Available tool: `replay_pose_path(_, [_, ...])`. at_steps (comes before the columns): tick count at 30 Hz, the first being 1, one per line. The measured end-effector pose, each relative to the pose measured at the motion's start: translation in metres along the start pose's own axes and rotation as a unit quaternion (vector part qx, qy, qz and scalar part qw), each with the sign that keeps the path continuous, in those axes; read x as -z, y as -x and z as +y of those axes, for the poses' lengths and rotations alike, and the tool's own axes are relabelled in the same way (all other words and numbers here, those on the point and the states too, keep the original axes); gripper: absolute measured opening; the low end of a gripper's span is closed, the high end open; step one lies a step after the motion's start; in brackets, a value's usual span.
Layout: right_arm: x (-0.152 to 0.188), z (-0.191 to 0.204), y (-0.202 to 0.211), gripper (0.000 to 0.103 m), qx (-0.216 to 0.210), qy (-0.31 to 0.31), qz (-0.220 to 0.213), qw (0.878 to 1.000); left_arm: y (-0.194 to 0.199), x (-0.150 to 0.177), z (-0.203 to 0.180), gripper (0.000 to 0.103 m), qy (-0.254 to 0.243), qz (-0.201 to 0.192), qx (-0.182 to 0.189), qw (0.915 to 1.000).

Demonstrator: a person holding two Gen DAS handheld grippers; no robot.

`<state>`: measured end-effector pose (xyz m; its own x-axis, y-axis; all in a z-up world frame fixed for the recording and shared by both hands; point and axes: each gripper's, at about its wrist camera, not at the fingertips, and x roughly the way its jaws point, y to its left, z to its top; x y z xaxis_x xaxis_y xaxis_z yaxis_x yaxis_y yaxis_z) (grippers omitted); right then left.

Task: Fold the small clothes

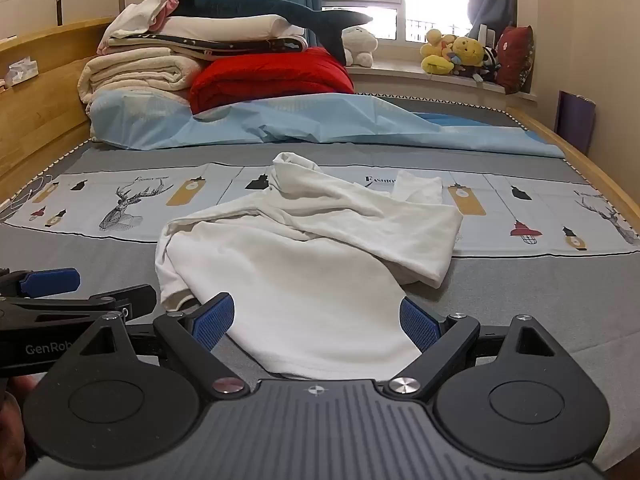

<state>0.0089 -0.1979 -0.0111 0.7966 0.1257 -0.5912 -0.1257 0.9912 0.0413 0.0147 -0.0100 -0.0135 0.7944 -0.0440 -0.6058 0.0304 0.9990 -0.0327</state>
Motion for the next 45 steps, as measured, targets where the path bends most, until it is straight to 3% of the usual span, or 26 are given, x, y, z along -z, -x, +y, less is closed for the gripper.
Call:
replay_pose_path(34, [0.0,0.0,-0.001,0.091,0.001,-0.006,-0.001,1.0,0.003,-0.002,0.0,0.088,-0.01,-0.008,-0.001,0.9999])
replay_pose_path(36, [-0.001,-0.003,-0.003,0.089,0.003,-0.013,-0.011,1.0,0.004,-0.004,0.002,0.088,-0.012,-0.014,-0.005,0.9998])
replay_pose_path(37, [-0.003,-0.006,-0.001,0.083,0.006,-0.017,-0.024,1.0,0.004,-0.006,0.005,0.088,-0.011,-0.015,-0.005,0.9998])
replay_pose_path(39, [-0.013,-0.022,0.017,0.081,0.015,-0.028,-0.078,0.996,0.001,-0.014,0.014,0.083,-0.011,-0.016,0.006,0.9998])
replay_pose_path(42, [-0.026,-0.041,0.015,0.081,0.018,-0.029,-0.121,0.992,-0.009,-0.031,0.028,0.061,-0.037,-0.028,0.018,0.9988])
replay_pose_path(44, [-0.034,-0.055,0.003,0.072,0.018,-0.016,-0.117,0.993,-0.022,-0.042,0.039,0.043,-0.065,-0.032,0.026,0.997])
replay_pose_path(45, [-0.038,-0.061,-0.001,0.067,0.023,-0.007,-0.124,0.992,-0.031,-0.047,0.044,0.04,-0.079,-0.029,0.03,0.996])
